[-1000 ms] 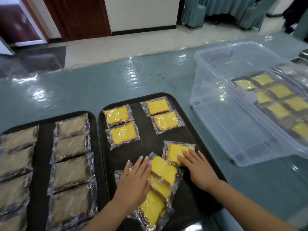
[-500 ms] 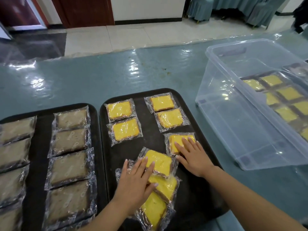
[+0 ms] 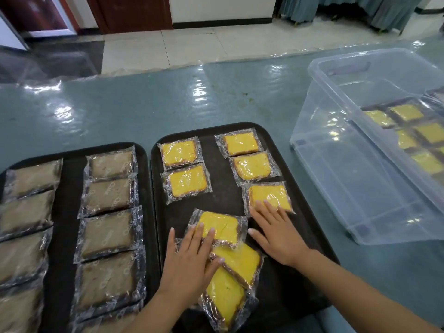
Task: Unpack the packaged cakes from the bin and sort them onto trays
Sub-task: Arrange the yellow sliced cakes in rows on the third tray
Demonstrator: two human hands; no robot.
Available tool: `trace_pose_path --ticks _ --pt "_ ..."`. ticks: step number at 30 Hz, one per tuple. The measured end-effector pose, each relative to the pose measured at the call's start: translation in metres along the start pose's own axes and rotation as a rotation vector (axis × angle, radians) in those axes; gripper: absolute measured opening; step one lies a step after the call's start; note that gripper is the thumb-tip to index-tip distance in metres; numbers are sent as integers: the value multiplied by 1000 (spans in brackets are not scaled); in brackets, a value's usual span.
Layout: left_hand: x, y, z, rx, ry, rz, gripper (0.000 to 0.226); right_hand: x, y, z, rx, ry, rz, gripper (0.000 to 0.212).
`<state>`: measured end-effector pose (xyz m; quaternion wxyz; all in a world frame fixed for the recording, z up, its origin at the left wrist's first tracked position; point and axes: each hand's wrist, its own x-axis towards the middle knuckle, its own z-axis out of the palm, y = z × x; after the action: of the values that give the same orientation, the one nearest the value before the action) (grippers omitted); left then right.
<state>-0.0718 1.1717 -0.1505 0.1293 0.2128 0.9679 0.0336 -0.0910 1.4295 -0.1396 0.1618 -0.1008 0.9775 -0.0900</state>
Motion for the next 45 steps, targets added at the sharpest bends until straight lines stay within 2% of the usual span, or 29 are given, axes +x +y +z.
trace_pose_path --ticks 4,7,10,20,24,28,30,32,34,35,38,42,45 --pt "-6 -13 -1 -16 -23 -64 67 -28 -33 20 71 -59 -155 74" --pt "-11 -19 -5 -49 -25 -149 73 -42 -41 40 72 -100 -193 74" --pt "-14 -21 3 -65 -10 -166 87 -46 -38 52 66 -24 -187 68" --pt "-43 8 19 -65 -33 -256 93 -65 -5 55 -184 89 -231 55" --pt "-47 9 17 -53 -90 -207 83 -69 6 49 -229 126 -164 53" --pt "-30 2 5 -69 -37 -113 76 -70 11 40 -241 152 -48 67" --pt "-18 0 -4 -66 -78 -23 79 -69 11 41 -207 149 -8 81" --pt "-7 -4 -5 -53 -72 56 88 -68 7 44 -184 113 19 81" --pt "3 -6 -6 -63 -101 43 96 -68 1 49 -173 142 42 52" --pt "8 -7 -7 -54 -102 25 97 -67 0 50 -169 141 70 45" --pt "25 -14 -5 -54 -108 -48 99 -60 1 51 -212 111 111 56" --pt "38 -11 -3 -47 -141 -127 75 -51 3 50 -243 83 123 60" --pt "41 -5 0 -47 -125 -158 76 -51 5 50 -261 92 120 59"
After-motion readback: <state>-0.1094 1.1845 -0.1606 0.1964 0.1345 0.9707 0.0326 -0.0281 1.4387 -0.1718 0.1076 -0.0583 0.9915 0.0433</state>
